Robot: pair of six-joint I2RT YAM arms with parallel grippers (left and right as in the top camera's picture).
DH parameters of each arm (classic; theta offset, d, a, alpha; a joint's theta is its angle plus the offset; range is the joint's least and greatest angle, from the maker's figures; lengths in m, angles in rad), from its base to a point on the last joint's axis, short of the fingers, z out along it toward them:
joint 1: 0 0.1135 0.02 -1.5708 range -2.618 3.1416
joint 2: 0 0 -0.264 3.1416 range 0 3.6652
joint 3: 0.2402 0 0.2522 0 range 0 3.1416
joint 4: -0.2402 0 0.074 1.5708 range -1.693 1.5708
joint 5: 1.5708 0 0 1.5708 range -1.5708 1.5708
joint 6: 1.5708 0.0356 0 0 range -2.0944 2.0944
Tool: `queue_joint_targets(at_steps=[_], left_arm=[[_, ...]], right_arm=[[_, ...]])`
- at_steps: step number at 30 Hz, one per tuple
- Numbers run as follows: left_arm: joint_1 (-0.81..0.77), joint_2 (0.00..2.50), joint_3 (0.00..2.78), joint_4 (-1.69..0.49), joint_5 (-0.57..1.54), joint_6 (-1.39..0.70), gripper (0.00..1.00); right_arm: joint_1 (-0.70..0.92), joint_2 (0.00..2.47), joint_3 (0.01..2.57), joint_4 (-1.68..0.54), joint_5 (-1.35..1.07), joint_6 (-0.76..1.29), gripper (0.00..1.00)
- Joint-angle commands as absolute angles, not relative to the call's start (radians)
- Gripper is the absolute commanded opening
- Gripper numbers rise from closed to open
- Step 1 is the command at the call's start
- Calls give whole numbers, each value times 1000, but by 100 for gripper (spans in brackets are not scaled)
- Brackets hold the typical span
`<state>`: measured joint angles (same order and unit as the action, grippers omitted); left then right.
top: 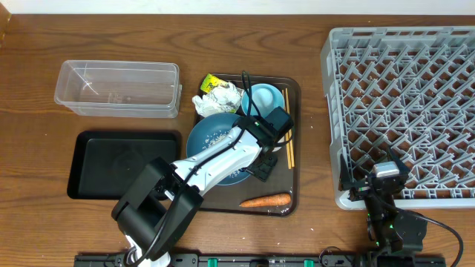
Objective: Sort waste into correct bins and load items into the dishwasher rack
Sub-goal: 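Reach the left gripper to the blue rice bowl rim and grasp it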
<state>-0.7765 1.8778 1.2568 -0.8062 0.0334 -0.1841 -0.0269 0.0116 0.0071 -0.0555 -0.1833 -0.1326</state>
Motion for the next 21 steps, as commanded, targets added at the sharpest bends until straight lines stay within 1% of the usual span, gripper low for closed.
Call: queue_joint_targets(at_steps=[1, 4, 8, 12, 14, 17, 18, 21], left_arm=[[-788, 1878, 1260, -809, 14, -185, 63], [-804, 1878, 1254, -808, 14, -184, 62], [-813, 1878, 1254, -809, 14, -197, 55], [-813, 1878, 1254, -809, 10, -197, 53], [-813, 1878, 1254, -809, -2, -200, 47], [-813, 1878, 1253, -809, -21, -200, 44], [-813, 1878, 1253, -809, -21, -200, 42], [-813, 1878, 1253, -809, -20, -200, 33]], right_arm=[[-39, 6, 6, -60, -181, -139, 99], [-39, 6, 6, -60, -181, -139, 99], [-39, 6, 6, -60, -181, -139, 99], [-39, 6, 6, -60, -181, -139, 99], [-39, 6, 6, -60, -181, -139, 99], [-39, 6, 6, -60, -181, -139, 99], [-39, 6, 6, -59, -181, -139, 99], [-39, 6, 6, -59, -181, -139, 99]])
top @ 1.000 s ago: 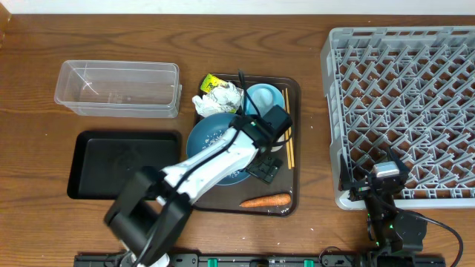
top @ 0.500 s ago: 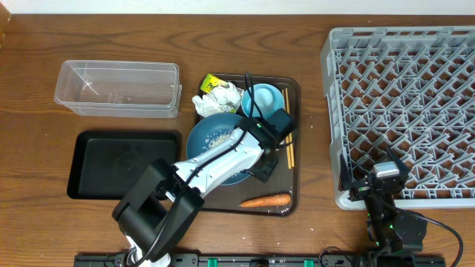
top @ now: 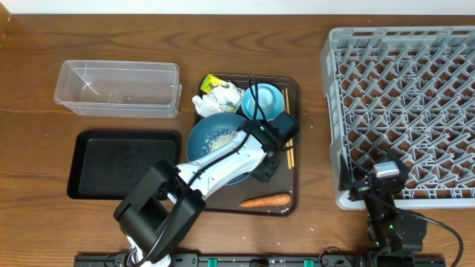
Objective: Sort waste into correct bins and load items into the dishwasher rack
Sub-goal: 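Reach the left gripper to the blue rice bowl rim and grasp it, then lift the blue bowl with the left gripper over the black tray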
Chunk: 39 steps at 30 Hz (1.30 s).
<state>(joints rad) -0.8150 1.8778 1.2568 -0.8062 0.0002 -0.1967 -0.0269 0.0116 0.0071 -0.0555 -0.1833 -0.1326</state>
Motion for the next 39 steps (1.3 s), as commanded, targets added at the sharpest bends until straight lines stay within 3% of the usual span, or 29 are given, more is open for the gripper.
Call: queue_joint_targets(at_steps=[1, 12, 39], left_arm=[[-813, 1878, 1253, -809, -20, -200, 29], [-813, 1867, 1255, -817, -42, -224, 6], [-807, 1455, 1257, -884, -102, -249, 6]], right_arm=[[-39, 6, 6, -60, -181, -139, 99], [-39, 6, 6, -59, -181, -139, 99], [-39, 6, 6, -60, -181, -139, 99]])
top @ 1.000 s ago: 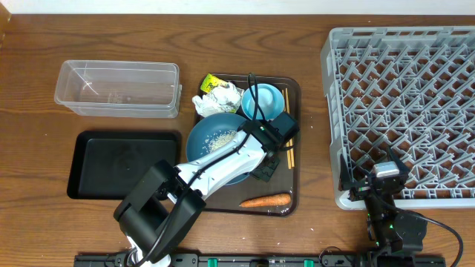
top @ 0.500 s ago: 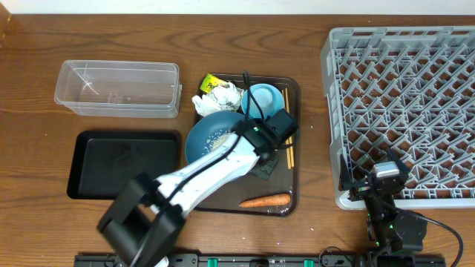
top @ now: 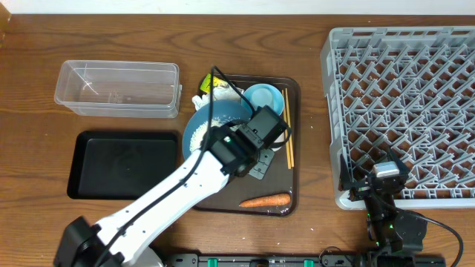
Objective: Sort waste into correct bins and load items into the dishwasher rack
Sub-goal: 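Lift the blue bowl with the left gripper over the black tray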
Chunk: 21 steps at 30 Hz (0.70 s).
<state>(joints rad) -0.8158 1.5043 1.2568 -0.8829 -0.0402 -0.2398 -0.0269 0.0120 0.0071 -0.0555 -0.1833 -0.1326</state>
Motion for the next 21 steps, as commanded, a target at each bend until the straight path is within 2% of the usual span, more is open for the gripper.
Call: queue_joint_targets(at_steps=[1, 12, 21], left_arm=[[-797, 1439, 1257, -881, -102, -257, 6], [-575, 1327, 1257, -885, -80, -326, 6], [-351, 1321, 1257, -884, 49, -328, 6]], right_arm=[[-39, 6, 6, -60, -181, -139, 99], [-39, 6, 6, -60, -181, -139, 99], [-39, 6, 6, -60, -181, -139, 99]])
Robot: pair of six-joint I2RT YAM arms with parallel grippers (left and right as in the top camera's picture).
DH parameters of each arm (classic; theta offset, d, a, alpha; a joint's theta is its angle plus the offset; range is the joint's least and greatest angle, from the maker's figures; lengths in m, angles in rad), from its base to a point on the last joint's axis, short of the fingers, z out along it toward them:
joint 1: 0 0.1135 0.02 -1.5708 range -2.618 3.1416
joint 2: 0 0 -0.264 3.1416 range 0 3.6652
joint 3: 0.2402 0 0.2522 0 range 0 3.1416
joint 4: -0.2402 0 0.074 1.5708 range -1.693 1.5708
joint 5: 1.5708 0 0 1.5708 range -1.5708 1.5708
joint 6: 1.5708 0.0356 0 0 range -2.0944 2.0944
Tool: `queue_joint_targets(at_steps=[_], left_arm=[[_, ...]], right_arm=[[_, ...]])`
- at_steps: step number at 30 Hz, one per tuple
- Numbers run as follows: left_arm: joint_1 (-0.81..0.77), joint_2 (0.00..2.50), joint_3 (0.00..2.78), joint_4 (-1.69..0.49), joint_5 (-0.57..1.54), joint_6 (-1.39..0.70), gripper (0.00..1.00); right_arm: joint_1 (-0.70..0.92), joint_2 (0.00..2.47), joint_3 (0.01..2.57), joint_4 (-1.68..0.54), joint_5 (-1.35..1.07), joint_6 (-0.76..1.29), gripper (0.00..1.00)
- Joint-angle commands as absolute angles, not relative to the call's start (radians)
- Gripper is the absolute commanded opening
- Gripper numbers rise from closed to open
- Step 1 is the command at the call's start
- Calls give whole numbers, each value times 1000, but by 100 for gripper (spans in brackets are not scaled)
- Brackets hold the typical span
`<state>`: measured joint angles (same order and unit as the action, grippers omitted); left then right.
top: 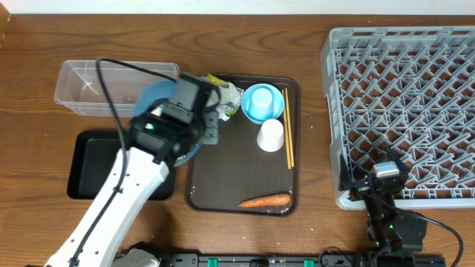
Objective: Sort waste into correct bins and load items into the dishwasher rack
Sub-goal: 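Lift the blue bowl with the left gripper over the black tray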
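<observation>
My left gripper (210, 127) is shut on the rim of a large blue bowl (154, 95), held up over the gap between the clear bin (89, 93) and the black bin (96, 167). The arm hides most of the bowl. On the brown tray (237, 174) stand a small blue bowl (262, 102) and a white cup (271, 135). Wooden chopsticks (288, 141), a carrot (265, 200) and crumpled wrappers (226, 93) also lie there. The right gripper (386, 172) rests low by the rack's front edge; its fingers are not readable.
A large grey dishwasher rack (404, 104) fills the right side of the table. The clear bin holds a few crumbs. The black bin is partly covered by my left arm.
The left arm has moved left with the blue bowl, from over the tray to above the bins. The white cup on the tray is now uncovered.
The left gripper first sat low at the blue bowl's right rim on the tray. Then it had raised the bowl, with rice inside, over the tray. Now the bowl hangs over the bins to the left. The right arm stayed still.
</observation>
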<state>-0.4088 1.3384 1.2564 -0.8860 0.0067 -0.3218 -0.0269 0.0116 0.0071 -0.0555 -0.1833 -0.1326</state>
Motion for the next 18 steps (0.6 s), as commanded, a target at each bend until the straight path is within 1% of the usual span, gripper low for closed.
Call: queue_joint_targets(at_steps=[1, 6, 13, 18], left_arm=[[-333, 1321, 1257, -885, 60, -327, 6], [-234, 1321, 1256, -885, 158, -328, 6], [-84, 1321, 1235, -885, 369, -328, 6], [13, 1321, 1214, -885, 471, -328, 6]], right_arm=[[-39, 6, 6, -60, -181, -139, 99], [-39, 6, 6, -59, -181, -139, 99], [-39, 6, 6, -60, -181, -139, 99], [-39, 6, 6, -60, -181, -139, 99]])
